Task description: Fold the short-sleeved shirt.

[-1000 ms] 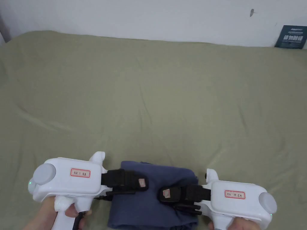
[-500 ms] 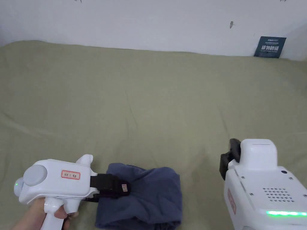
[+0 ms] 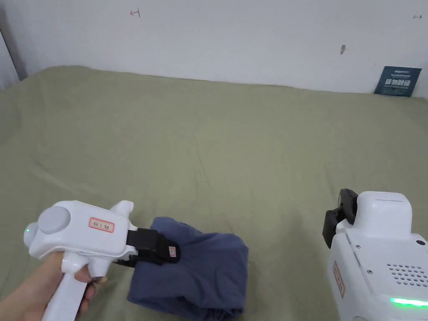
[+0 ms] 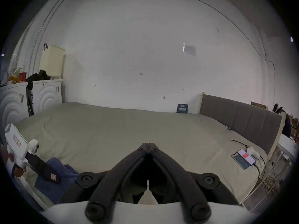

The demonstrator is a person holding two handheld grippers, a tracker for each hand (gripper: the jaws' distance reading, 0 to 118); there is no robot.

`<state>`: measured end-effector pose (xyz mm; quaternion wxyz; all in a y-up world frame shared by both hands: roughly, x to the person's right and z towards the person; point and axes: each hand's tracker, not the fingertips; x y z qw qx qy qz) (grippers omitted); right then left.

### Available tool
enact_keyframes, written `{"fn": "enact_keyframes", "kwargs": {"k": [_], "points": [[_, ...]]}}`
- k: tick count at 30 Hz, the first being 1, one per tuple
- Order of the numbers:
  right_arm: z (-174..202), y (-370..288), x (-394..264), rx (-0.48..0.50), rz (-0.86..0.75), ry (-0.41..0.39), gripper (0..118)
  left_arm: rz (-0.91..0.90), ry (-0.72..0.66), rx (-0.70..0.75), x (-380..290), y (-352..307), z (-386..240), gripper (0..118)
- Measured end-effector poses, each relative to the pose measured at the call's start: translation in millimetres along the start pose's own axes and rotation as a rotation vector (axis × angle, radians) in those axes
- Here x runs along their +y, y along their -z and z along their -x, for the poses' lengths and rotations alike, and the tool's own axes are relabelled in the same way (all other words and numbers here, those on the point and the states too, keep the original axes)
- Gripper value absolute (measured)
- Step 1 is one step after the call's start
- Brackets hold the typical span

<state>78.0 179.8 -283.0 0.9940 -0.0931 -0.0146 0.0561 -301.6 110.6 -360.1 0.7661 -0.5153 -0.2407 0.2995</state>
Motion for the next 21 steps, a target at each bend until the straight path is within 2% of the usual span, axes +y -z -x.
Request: {"fn": "enact_keyframes", "kwargs": {"k": [8, 16, 21], "points": [[71, 27, 8, 0.115, 0.016, 0.006, 0, -0.076, -0.047, 0.105, 41, -112, 76, 29], [171, 50, 7, 0.23, 0.041, -0.003, 0, -0.085, -0.077, 0.235, 78, -230, 180, 30], [235, 63, 0, 0.301, 0.06, 0.0, 0, -0.088, -0.087, 0.328, 98, -275, 219, 30]]}}
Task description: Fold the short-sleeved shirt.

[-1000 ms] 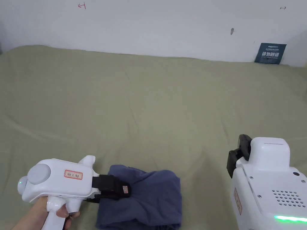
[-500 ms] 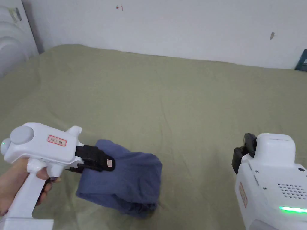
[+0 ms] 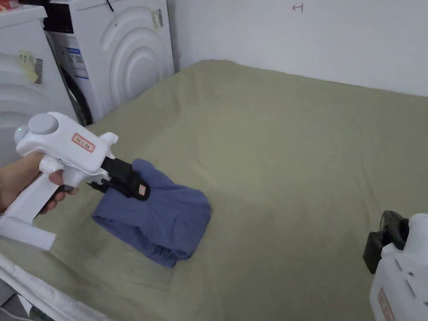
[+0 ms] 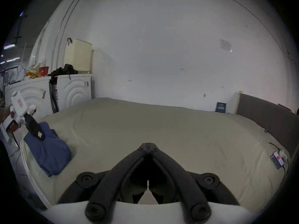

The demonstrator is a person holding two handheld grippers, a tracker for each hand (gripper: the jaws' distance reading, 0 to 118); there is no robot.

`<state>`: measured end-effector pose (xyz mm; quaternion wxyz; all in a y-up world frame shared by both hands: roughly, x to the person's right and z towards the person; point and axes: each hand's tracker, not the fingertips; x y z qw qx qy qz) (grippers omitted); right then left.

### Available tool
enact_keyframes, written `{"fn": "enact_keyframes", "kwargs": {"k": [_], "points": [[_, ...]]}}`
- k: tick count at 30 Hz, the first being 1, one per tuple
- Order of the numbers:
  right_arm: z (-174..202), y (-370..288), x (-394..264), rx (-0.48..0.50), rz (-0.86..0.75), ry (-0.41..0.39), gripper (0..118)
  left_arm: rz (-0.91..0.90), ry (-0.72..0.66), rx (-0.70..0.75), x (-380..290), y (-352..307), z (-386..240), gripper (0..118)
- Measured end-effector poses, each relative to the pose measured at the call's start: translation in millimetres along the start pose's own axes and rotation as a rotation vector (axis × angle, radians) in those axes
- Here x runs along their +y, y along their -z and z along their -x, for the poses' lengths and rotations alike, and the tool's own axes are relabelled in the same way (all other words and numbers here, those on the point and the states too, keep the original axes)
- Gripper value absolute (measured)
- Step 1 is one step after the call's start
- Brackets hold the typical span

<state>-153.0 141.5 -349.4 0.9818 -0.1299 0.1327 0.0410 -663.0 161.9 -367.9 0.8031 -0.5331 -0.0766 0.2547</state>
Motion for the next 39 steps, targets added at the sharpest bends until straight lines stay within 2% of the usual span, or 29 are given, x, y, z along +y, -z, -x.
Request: {"fn": "enact_keyframes", "kwargs": {"k": [6, 11, 12, 13, 14, 15, 16, 21, 22, 23, 24, 25, 26, 28, 30, 33, 36, 37, 39], "points": [[52, 26, -4, 0.047, -0.002, 0.021, 0, 0.011, 0.001, 0.072, 26, -5, 30, 30], [60, 33, -5, 0.07, 0.008, 0.023, 0, 0.015, 0.022, 0.073, 25, -3, 34, 31], [59, 33, -6, 0.072, 0.01, 0.021, 0, 0.014, 0.034, 0.084, 23, -3, 30, 39], [57, 32, -7, 0.073, 0.011, 0.021, 0, -0.002, 0.045, 0.105, 22, -4, 28, 63], [54, 30, -8, 0.073, 0.013, 0.017, 0, -0.008, 0.054, 0.117, 22, -6, 28, 105], [50, 28, -7, 0.073, 0.017, 0.017, 0, -0.028, 0.057, 0.12, 19, -9, 26, 118], [45, 26, -7, 0.075, 0.019, 0.021, 0, -0.088, 0.068, 0.097, 15, -17, 21, 118], [9, 1, 0, 0.058, 0.01, 0.036, 0, -0.138, 0.092, 0.069, -2, -26, -30, 115], [0, -5, 2, 0.05, 0.007, 0.037, 0, -0.156, 0.111, 0.04, -4, -24, -40, 114], [-13, -11, 4, 0.045, 0.0, 0.042, 0, -0.176, 0.124, 0.011, -7, -19, -57, 107], [-28, -19, 7, 0.036, -0.002, 0.052, 0, -0.199, 0.121, -0.021, -12, -14, -77, 89], [-40, -25, 8, 0.034, -0.002, 0.056, 0, -0.201, 0.118, -0.072, -16, -9, -93, 50], [-56, -32, 11, 0.025, 0.001, 0.06, 0, -0.212, 0.155, -0.134, -22, -2, -115, 0], [-94, -46, 15, -0.004, 0.022, 0.076, 0, -0.26, 0.206, -0.114, -38, 22, -170, 0], [-130, -60, 19, -0.05, 0.023, 0.099, 0, -0.273, 0.222, -0.242, -50, 45, -213, 0], [-181, -83, 25, -0.113, 0.005, 0.087, 0, -0.349, 0.23, -0.318, -78, 76, -290, 0], [-226, -104, 33, -0.169, -0.018, 0.056, 0, -0.446, 0.323, -0.294, -110, 105, -371, 0], [-239, -110, 36, -0.192, -0.022, 0.045, 0, -0.525, 0.322, -0.209, -122, 114, -399, 0], [-262, -121, 41, -0.204, -0.05, 0.034, 0, -0.641, 0.42, -0.072, -147, 134, -445, 0]]}}
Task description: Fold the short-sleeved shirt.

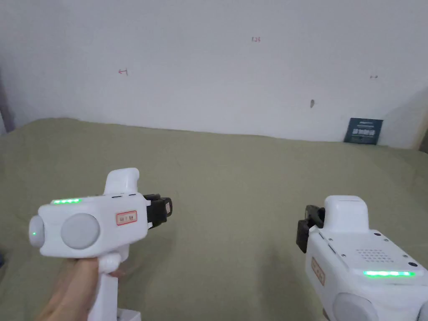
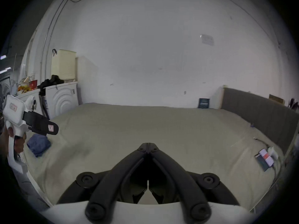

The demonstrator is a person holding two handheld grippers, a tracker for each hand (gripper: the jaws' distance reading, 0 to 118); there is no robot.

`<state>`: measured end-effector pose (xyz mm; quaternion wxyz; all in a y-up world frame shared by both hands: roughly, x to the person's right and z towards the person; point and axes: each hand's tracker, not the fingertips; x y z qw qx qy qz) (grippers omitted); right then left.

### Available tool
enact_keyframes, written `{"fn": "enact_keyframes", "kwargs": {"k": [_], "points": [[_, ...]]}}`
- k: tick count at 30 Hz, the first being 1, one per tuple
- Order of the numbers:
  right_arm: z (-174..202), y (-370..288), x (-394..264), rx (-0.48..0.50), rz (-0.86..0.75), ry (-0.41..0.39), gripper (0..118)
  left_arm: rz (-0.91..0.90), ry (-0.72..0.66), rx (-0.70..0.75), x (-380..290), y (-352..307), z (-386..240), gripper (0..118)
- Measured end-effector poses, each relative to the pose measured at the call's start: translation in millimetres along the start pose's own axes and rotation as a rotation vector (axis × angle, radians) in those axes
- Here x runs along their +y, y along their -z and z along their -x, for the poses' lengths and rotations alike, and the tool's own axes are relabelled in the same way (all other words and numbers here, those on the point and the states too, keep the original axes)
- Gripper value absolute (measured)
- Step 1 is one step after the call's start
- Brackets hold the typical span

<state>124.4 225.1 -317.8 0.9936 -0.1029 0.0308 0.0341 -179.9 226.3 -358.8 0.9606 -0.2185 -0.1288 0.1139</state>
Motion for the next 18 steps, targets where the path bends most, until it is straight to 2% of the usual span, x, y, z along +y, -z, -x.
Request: {"fn": "enact_keyframes", "kwargs": {"k": [3, 5, 8, 12, 18], "points": [[-28, -6, 7, -0.032, -0.044, -0.026, 0, -0.167, 0.091, 0.179, -18, 5, -68, 0], [-40, -8, 11, -0.046, -0.049, -0.02, 0, -0.204, 0.158, 0.254, -23, 9, -93, 0], [-51, -9, 11, -0.055, -0.059, -0.003, 0, -0.194, 0.139, 0.232, -21, 6, -110, 0], [-53, -9, 10, -0.052, -0.067, 0.02, 0, -0.22, 0.242, 0.285, -19, -2, -119, 0], [-51, -10, 12, -0.05, -0.084, 0.043, 0, -0.239, 0.264, 0.3, -16, -11, -116, 0]]}}
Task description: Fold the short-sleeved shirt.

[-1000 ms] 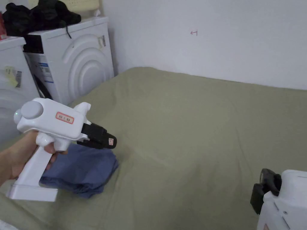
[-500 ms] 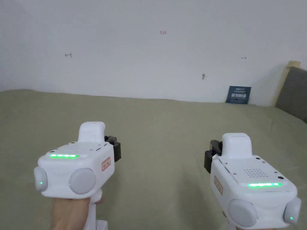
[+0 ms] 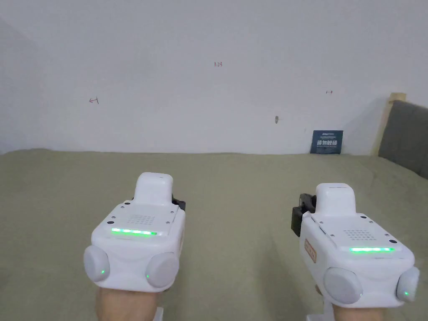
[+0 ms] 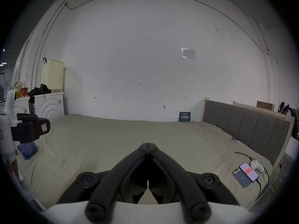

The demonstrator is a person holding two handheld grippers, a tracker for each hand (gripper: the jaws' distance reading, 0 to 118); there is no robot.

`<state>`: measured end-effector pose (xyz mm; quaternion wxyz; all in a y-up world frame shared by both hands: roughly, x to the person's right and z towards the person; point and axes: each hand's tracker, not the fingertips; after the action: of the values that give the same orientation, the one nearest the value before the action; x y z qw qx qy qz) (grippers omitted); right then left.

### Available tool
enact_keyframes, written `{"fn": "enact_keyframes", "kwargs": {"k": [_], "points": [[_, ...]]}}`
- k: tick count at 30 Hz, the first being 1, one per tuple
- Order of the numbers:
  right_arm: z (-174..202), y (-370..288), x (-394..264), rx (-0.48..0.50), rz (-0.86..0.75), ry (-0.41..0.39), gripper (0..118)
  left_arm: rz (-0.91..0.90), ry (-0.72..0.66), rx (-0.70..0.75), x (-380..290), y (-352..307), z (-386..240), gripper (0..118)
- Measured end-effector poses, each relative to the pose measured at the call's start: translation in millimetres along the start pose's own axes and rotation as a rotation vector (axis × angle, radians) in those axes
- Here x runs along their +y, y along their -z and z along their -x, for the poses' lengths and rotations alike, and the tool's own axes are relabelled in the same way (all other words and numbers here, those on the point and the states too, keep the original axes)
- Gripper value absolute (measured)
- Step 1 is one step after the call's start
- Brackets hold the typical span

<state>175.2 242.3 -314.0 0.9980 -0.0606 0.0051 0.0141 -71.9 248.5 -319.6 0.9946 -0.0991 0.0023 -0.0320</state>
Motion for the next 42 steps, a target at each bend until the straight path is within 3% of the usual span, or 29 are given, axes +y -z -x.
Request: {"fn": "enact_keyframes", "kwargs": {"k": [11, 14, 15, 16, 17, 18, 19, 20, 38, 42], "points": [[6, -1, 4, 0.002, -0.023, -0.009, 0, -0.034, -0.015, 0.028, 4, -8, 7, 0], [8, -1, 7, 0.009, -0.025, -0.008, 3, -0.03, -0.017, 0.038, 4, -9, 10, 9], [8, -2, 8, 0.004, -0.03, -0.006, 14, -0.031, -0.019, 0.057, 3, -9, 10, 29], [7, -2, 8, 0.002, -0.037, -0.002, 44, -0.026, -0.02, 0.075, 3, -7, 10, 68], [7, 1, 10, -0.01, -0.031, -0.002, 105, -0.005, -0.021, 0.072, 3, -2, 15, 118], [7, -8, 5, 0.017, -0.095, 0.0, 115, -0.122, -0.07, 0.06, 2, -10, 21, 117], [5, -13, 1, -0.017, -0.09, -0.004, 113, -0.043, -0.038, 0.075, -1, -10, 21, 117], [6, -8, 6, -0.004, -0.047, -0.016, 118, -0.04, -0.03, 0.076, -2, -10, 24, 118], [13, -9, 10, 0.001, -0.047, -0.027, 118, -0.065, -0.042, 0.084, 2, -20, 25, 118], [14, -10, 12, 0.004, -0.047, -0.023, 118, -0.008, -0.058, -0.026, 10, -19, 28, 118]]}}
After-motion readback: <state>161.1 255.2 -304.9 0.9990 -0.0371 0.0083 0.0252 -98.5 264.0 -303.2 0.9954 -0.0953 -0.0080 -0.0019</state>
